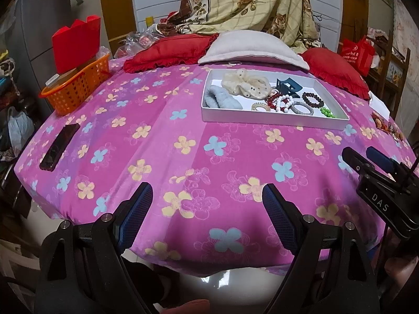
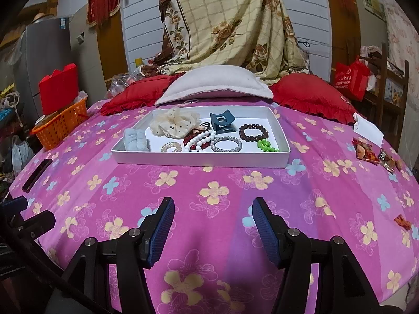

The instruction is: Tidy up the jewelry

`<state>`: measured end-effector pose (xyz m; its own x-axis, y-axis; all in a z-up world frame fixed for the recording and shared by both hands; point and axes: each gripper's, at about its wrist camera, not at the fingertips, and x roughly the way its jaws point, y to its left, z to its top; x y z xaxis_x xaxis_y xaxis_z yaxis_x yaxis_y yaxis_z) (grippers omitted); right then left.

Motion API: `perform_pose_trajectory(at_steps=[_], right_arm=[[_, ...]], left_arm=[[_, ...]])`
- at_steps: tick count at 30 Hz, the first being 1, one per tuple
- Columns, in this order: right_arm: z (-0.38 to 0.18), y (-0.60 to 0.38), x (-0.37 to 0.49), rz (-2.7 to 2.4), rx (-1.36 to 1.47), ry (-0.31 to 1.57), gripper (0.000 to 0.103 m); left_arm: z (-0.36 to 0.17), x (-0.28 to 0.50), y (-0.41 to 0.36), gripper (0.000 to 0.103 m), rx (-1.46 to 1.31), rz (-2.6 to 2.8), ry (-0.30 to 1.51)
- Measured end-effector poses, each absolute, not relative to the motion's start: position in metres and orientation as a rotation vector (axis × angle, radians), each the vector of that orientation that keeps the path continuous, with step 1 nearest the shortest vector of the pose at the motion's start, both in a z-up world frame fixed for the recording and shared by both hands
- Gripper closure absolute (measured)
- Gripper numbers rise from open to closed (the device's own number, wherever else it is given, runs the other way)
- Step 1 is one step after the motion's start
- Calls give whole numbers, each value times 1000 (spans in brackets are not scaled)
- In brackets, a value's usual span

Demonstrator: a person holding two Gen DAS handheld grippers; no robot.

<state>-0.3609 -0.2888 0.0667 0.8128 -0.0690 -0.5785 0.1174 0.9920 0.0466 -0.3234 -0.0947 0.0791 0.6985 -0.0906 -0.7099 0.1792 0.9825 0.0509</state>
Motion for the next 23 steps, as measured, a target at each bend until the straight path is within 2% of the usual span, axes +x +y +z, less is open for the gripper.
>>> perform_pose_trajectory(at_steps=[10,23], right_arm=[[71,-288,-362,-108,63,590,43],[67,-282,-359,-93,41,605,43]], left_arm=[[85,-327,-91,17,108,-140,713],[79,-323,-89,17,108,-138,735]])
